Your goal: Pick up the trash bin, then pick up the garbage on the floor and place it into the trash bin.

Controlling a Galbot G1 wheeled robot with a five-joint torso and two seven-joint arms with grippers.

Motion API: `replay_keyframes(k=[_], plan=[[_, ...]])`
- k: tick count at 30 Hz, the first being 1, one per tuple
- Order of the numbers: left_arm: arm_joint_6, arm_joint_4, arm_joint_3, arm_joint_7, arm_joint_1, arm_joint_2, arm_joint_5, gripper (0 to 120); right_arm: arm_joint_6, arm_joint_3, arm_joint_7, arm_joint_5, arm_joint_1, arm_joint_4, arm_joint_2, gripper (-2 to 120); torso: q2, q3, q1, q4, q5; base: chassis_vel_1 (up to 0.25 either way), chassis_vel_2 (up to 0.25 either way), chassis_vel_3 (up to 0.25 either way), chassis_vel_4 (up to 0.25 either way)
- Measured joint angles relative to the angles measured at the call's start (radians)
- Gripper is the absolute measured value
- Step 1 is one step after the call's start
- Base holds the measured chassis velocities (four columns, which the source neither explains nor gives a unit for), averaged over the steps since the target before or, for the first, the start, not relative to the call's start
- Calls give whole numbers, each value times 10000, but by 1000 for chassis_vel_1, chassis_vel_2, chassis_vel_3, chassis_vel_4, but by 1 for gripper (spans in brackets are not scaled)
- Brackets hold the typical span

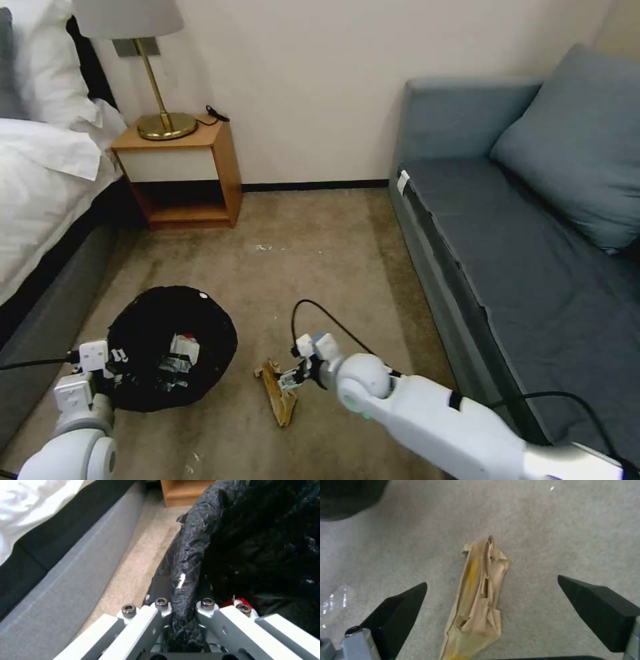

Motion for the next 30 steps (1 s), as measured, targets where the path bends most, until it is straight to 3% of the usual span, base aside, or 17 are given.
replay_keyframes(k=[13, 17, 22, 30], plan=[[-41, 71, 96, -3, -46, -111, 58, 3, 27, 89, -437, -475, -225, -1119, 591, 100, 0, -1, 0, -2, 0, 0, 0, 0, 0], [-43, 130, 125, -3, -116, -174, 121, 3, 63, -10, -672, -598, -225, -1317, 734, 95, 0, 0, 0, -2, 0, 0, 0, 0, 0], [-43, 139, 131, -4, -130, -219, 139, 3, 71, -110, -556, -884, -327, -1526, 940, 84, 0, -1, 0, -2, 1, 0, 0, 0, 0], [-31, 85, 149, -4, -118, -288, 133, 3, 84, -130, -647, -1440, -539, -1664, 1030, 55, 0, -1, 1, -2, 1, 0, 0, 0, 0]])
